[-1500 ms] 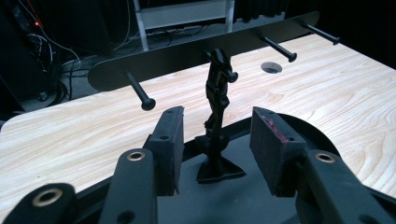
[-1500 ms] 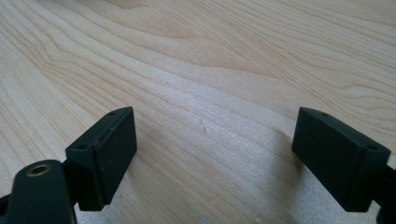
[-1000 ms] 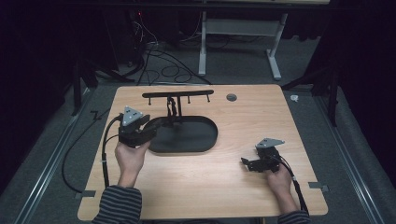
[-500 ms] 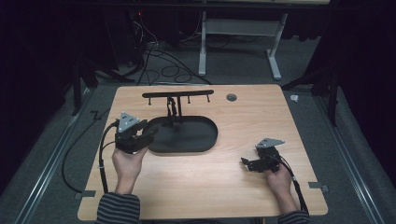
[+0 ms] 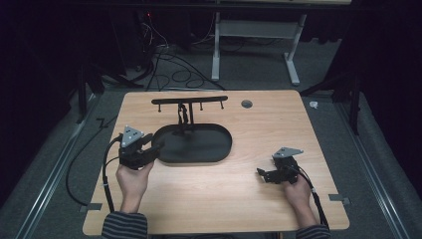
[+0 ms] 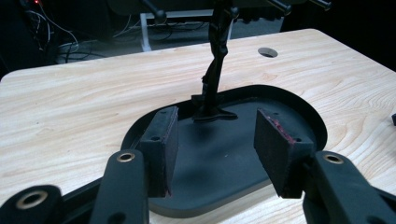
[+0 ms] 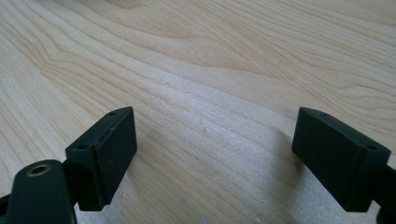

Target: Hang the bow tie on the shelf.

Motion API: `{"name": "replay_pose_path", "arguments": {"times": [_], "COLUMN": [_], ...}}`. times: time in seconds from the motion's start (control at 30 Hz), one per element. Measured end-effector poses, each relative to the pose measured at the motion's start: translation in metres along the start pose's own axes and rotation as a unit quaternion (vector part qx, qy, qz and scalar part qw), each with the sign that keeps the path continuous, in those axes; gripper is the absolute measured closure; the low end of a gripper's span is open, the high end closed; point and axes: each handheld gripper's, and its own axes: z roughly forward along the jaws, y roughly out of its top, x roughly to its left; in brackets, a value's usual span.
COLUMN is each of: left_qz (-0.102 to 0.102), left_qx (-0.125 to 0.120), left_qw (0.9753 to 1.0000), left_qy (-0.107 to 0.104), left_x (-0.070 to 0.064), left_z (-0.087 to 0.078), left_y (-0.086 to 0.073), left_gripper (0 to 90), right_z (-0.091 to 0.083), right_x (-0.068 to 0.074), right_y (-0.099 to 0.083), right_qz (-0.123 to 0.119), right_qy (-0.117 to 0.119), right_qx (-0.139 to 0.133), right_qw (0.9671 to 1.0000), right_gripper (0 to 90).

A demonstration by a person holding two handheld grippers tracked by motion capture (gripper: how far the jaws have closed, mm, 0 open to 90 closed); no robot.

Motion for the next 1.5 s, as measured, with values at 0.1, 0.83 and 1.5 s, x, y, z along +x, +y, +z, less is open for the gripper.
{"name": "replay_pose_path", "arguments": {"times": [0.1, 0.83, 1.5], "left_qz": [-0.004, -0.023, -0.027], "left_qx": [0.000, 0.006, 0.016], "left_qw": [1.0000, 0.9997, 0.9995], "left_qy": [0.001, 0.000, -0.007], "left_x": [0.001, 0.003, -0.003], "left_z": [-0.001, -0.006, -0.005], "left_y": [-0.003, -0.023, -0.038], "left_gripper": [50.1, 48.8, 48.5], "right_z": [0.000, 0.000, 0.000], "right_x": [0.000, 0.000, 0.000], "right_y": [0.000, 0.000, 0.000], "right_qz": [0.000, 0.000, 0.000], "right_qy": [0.000, 0.000, 0.000], "right_qx": [0.000, 0.000, 0.000], "right_qw": [1.0000, 1.0000, 1.0000], "right_gripper": [14.8, 14.8, 14.8]}}
